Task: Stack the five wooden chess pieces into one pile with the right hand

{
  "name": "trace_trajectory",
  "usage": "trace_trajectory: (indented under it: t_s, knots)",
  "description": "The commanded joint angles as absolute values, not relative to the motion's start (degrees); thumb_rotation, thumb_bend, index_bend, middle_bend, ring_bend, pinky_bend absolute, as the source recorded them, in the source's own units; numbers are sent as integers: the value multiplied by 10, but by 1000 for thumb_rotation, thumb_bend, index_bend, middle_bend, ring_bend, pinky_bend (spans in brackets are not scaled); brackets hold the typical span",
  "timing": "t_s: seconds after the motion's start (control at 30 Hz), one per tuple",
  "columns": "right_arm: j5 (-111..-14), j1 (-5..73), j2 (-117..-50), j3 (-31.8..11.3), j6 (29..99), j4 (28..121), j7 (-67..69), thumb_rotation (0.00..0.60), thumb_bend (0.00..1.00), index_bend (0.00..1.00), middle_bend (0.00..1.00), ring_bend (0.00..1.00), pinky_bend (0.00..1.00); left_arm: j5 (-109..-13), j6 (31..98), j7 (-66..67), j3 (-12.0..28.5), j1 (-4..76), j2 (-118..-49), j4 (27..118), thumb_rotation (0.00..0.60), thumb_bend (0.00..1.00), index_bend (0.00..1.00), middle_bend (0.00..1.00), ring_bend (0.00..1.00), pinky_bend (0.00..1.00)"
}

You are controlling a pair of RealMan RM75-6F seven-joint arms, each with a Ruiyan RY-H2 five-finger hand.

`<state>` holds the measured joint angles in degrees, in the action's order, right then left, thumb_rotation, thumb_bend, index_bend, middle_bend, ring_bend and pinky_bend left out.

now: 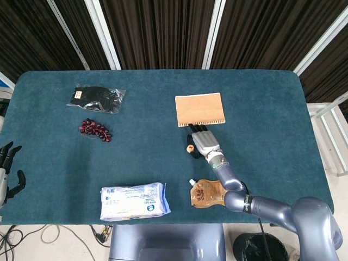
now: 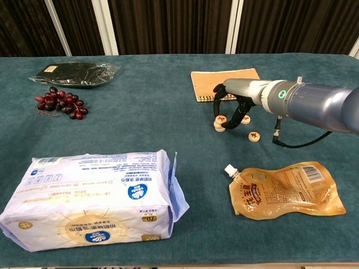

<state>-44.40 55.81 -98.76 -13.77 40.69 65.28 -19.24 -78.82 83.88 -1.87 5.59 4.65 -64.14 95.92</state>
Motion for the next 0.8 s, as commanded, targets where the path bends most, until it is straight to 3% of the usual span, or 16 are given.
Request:
trace_trajectory:
  t_s: [0.03, 0.8]
  knots:
    - [-443, 558, -987, -137, 407, 652, -193, 600, 405, 443, 0, 0, 0, -788, 839, -19, 56, 46, -641, 959, 600, 624, 137, 0, 0, 0]
    - [-428, 560, -974, -126, 409, 660, -211, 600, 406, 443, 0, 0, 0, -788, 838, -16, 55, 47, -641, 960, 600, 624, 140, 0, 0, 0]
